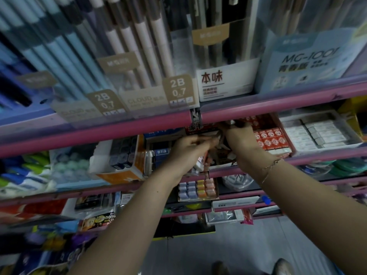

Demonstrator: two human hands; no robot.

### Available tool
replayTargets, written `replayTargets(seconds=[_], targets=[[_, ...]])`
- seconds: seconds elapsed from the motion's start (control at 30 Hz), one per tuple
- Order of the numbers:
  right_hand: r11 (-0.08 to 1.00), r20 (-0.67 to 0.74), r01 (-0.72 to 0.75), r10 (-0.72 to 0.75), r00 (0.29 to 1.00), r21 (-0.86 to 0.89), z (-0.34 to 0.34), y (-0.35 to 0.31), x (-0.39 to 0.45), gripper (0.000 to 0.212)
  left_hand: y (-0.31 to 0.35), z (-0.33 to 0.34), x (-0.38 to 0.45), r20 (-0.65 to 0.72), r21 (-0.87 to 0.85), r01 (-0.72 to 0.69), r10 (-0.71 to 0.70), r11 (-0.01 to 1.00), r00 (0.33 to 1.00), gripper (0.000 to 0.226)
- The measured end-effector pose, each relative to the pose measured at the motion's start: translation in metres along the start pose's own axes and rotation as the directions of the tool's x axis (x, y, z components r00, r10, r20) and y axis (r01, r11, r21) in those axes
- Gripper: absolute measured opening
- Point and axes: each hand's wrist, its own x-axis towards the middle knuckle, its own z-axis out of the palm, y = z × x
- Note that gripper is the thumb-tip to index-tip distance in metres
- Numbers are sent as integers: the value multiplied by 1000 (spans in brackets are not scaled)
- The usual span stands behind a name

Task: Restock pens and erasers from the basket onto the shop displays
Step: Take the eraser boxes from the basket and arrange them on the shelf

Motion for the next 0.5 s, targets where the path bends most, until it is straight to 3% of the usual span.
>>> replayTargets(seconds=[0.13,0.17,0.23,0.27,0.3,0.37,0.43,0.5], targets=[[1000,54,-3,4,999,-12,-3,-2,0,14,-7,-5,1,-112,37,13,-8,999,994,14],[997,75,36,-30,997,-70,-8,-3,3,13,-7,-11,0,-120,28,17,-14,999,993,18],[917,165,255,-213,963,-306,-20,-5,9,15,-6,-27,2,-95,116,28,-17,993,995,22],[782,280,402,-299,912,-476,-25,-7,12,17,-4,-34,4,-61,192,37,-26,981,998,22],[577,427,527,-313,848,-624,-29,-9,13,20,-2,-40,6,-16,259,41,-38,965,999,23],[193,642,680,-224,733,-708,-30,-8,16,33,4,-46,12,65,384,47,-77,922,995,24],[36,697,709,-158,699,-704,-27,-8,17,35,11,-49,19,113,479,57,-126,876,986,24],[-9,716,721,-123,687,-693,-20,-8,19,30,16,-50,27,152,499,54,-149,865,977,22]])
